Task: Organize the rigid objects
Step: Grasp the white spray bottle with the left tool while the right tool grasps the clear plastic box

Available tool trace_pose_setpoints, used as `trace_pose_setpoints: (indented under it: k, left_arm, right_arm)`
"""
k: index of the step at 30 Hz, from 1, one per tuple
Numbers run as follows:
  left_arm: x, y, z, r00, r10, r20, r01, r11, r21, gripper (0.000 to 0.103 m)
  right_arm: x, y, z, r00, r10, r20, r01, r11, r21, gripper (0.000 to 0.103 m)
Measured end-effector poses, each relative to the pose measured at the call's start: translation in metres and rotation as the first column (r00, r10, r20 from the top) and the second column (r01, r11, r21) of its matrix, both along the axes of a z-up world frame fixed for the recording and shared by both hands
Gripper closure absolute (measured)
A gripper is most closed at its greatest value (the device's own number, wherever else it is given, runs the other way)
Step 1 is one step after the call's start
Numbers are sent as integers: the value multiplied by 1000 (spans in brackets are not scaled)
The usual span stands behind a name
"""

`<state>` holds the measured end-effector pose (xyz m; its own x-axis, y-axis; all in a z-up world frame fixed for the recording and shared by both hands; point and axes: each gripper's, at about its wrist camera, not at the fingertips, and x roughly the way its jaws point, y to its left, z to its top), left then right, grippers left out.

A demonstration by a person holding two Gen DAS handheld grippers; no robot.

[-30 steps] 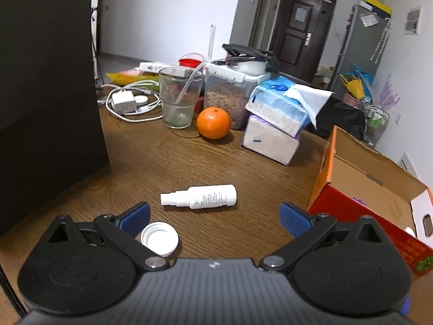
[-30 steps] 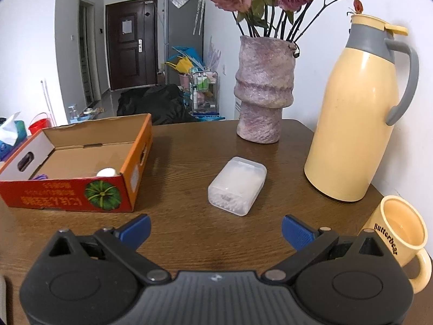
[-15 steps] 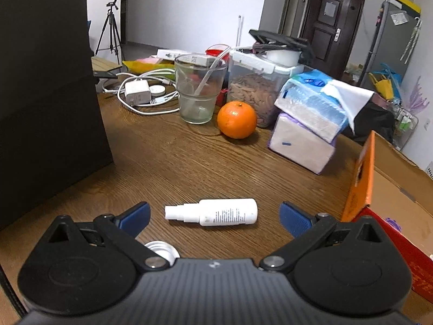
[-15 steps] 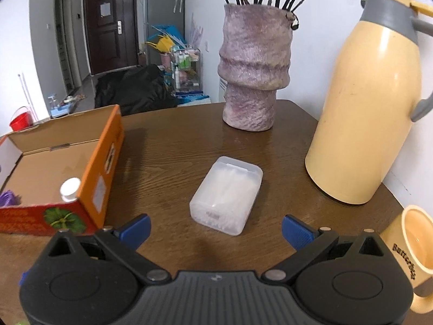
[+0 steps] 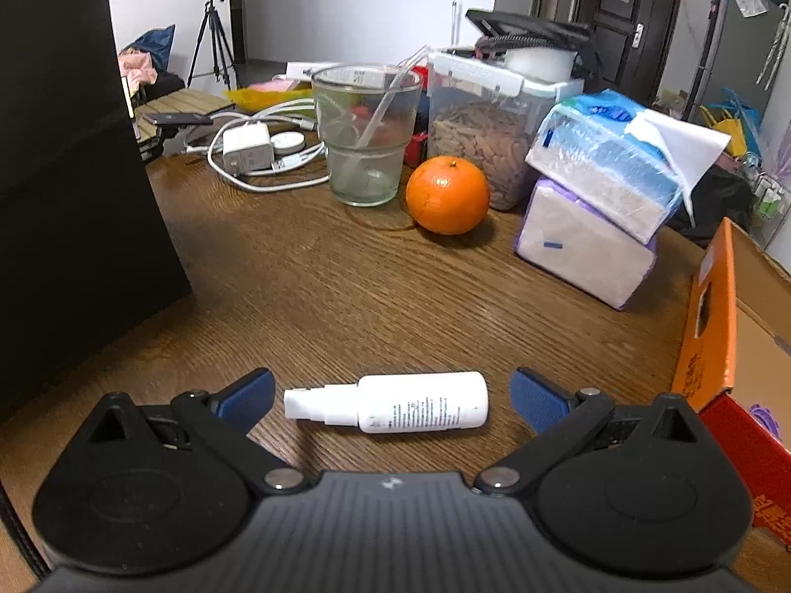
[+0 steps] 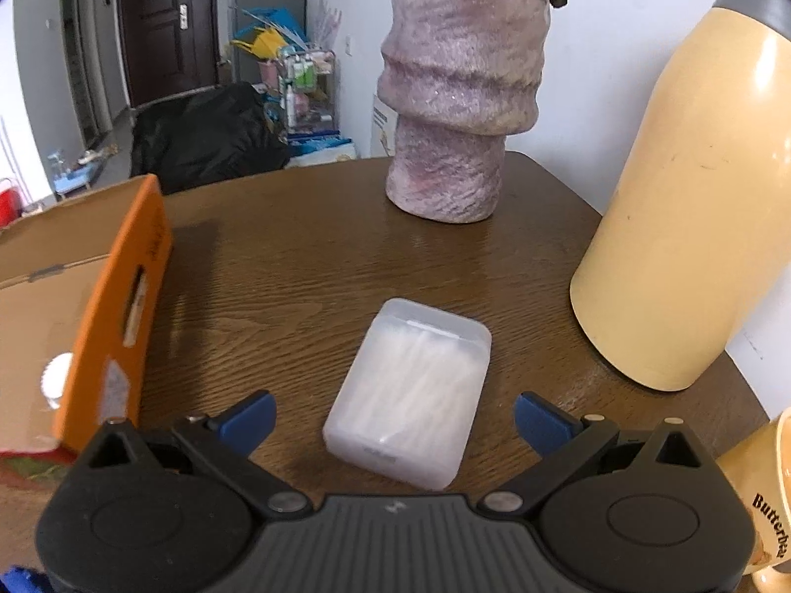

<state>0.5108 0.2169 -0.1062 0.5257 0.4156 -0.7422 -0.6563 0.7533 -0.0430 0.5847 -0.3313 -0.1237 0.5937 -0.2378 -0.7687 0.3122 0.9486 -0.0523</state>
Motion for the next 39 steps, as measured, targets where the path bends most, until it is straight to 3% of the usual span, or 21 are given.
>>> trace_pose_setpoints:
  k: [14, 31, 33, 39]
  left_arm:
    - [18, 3, -15, 997, 20, -73, -19, 1000, 14, 0]
    - [22, 10, -21, 994, 26, -105, -29, 999, -27, 5]
    - [22, 9, -20, 994, 19, -106, -22, 999, -26, 5]
    - [23, 9, -20, 994, 16, -107, -18, 999, -26, 5]
  right_arm:
    - [34, -10, -14, 997, -52, -61, 52, 999, -6, 0]
    - [42, -16, -26, 992, -70, -108, 70, 998, -2, 1]
    - [43, -16, -26, 992, -65, -111, 65, 998, -5, 5]
    - [39, -16, -22, 992, -58, -108, 60, 998, 11, 35]
